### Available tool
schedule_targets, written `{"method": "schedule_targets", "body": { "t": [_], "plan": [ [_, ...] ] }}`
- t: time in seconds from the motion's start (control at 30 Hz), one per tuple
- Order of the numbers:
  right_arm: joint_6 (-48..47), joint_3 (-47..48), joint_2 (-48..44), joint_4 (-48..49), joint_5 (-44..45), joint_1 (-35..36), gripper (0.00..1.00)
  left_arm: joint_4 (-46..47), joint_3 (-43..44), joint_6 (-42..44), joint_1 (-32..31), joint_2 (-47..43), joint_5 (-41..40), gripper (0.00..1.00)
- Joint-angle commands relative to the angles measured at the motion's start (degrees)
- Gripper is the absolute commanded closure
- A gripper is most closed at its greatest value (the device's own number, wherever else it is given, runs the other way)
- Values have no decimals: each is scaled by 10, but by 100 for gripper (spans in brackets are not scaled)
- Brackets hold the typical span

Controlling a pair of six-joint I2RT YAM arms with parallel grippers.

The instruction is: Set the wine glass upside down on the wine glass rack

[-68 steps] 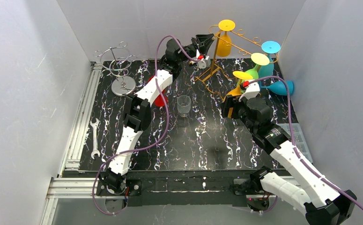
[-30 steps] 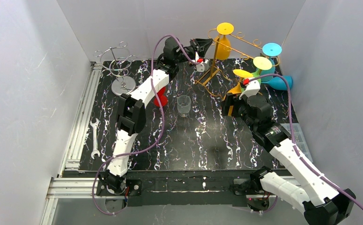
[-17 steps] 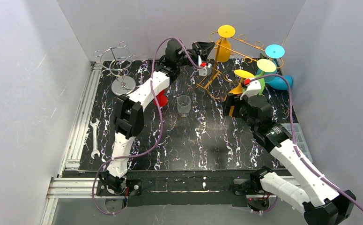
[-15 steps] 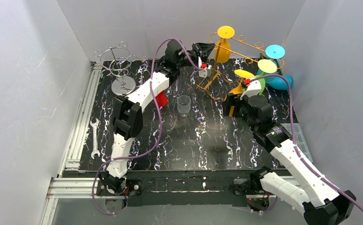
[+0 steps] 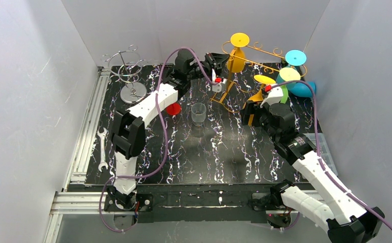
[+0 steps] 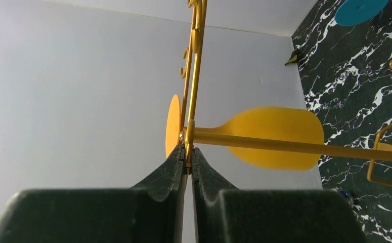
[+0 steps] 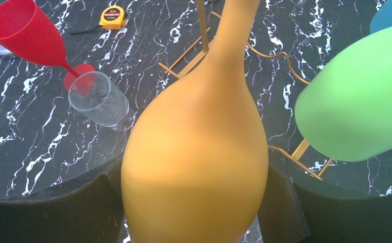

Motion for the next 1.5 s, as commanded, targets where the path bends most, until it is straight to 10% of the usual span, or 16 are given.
{"method": "schedule_targets", "body": {
  "t": [0.0, 0.7, 1.47],
  "plan": [
    [-9, 29, -6, 11, -11, -3, 53, 29, -54, 35, -7, -103, 8, 100],
    [-20, 90, 87, 69, -93, -2, 56, 44, -144, -10, 8, -180, -28, 2],
    [-65, 176, 289, 228, -169, 15, 55, 57, -393, -117, 90, -362, -90, 2]
  ]
}}
